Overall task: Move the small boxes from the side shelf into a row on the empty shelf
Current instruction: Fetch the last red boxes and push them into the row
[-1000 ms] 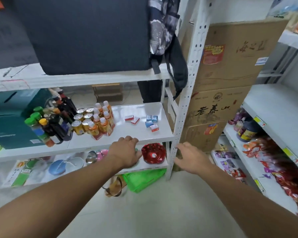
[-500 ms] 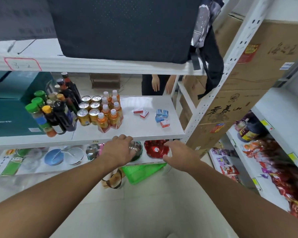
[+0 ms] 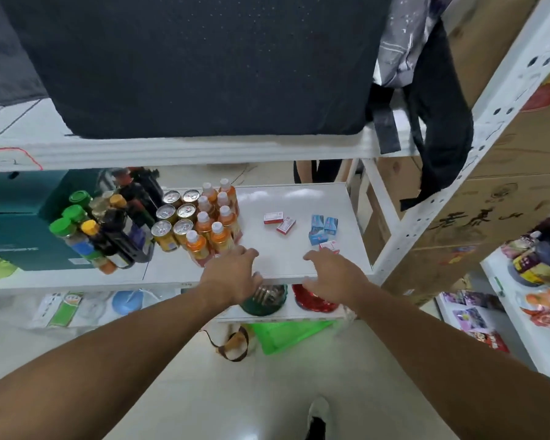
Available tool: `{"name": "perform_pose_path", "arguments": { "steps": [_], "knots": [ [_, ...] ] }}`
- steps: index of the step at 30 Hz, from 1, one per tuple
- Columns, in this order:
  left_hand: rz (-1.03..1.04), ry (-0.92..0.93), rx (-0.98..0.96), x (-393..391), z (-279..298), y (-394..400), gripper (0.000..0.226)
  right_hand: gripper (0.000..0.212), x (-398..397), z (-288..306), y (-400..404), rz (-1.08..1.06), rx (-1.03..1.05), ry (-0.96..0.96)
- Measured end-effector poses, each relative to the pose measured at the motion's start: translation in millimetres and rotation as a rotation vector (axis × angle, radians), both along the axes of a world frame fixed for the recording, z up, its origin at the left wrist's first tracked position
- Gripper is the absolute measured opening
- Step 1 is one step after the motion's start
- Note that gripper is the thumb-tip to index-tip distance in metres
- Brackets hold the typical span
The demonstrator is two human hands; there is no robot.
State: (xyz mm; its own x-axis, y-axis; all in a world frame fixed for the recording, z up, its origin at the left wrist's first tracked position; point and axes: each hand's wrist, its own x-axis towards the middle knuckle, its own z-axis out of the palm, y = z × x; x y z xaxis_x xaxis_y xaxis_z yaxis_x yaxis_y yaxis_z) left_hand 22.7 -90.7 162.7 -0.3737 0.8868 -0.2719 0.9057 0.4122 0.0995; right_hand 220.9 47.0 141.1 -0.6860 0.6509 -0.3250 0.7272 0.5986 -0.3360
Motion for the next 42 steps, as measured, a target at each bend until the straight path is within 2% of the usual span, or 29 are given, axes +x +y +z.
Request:
{"name": "perform_pose_path", "arguments": {
  "steps": [7, 14, 17, 23, 27, 29, 31, 33, 36, 38, 42],
  "knots": [
    [0.075, 0.015, -0.052, -12.7, -19.9, 57.2, 0.058, 0.062, -32.3, -26.7, 65.8, 0.082, -0.037, -0.067],
    [0.081, -0.077, -0.073, -45.8, -59.4, 111.8, 0.063, 0.060, -48.9, -49.4, 89.3, 0.077, -0.053, -0.081],
    [0.020, -0.124, -0.086, -64.9, -76.8, 145.4, 0.066, 0.060, -52.9, -61.0, 94.3, 0.029, -0.054, -0.041],
    [-0.014, -0.095, -0.040, -110.7, -128.7, 203.3, 0.055, 0.056, -74.4, -89.5, 105.2, -0.022, -0.008, 0.025],
    [-0.062, -0.139, -0.002, -127.1, -160.3, 235.7, 0.061, 0.054, -95.7, -106.5, 125.1, -0.029, 0.051, 0.071],
    [-0.084, -0.121, -0.011, -131.9, -172.0, 244.3, 0.056, 0.052, -103.7, -113.7, 135.4, -0.024, 0.093, 0.083],
    [-0.088, -0.070, 0.024, -135.2, -182.2, 246.8, 0.037, 0.051, -110.4, -118.8, 144.2, -0.022, 0.130, 0.075],
    [-0.035, -0.036, 0.046, -136.7, -184.6, 239.8, 0.028, 0.052, -116.5, -122.6, 150.0, -0.002, 0.139, 0.047],
    [0.023, -0.083, 0.034, -139.6, -177.5, 224.3, 0.033, 0.054, -126.9, -123.8, 157.9, 0.076, 0.141, -0.004],
    [0.028, -0.087, 0.032, -137.9, -174.5, 217.2, 0.028, 0.057, -138.7, -127.9, 163.8, 0.151, 0.154, -0.029],
    [0.047, -0.031, 0.145, -129.2, -164.4, 220.1, 0.027, 0.062, -163.6, -142.2, 179.2, 0.254, 0.209, -0.076]
  ]
}}
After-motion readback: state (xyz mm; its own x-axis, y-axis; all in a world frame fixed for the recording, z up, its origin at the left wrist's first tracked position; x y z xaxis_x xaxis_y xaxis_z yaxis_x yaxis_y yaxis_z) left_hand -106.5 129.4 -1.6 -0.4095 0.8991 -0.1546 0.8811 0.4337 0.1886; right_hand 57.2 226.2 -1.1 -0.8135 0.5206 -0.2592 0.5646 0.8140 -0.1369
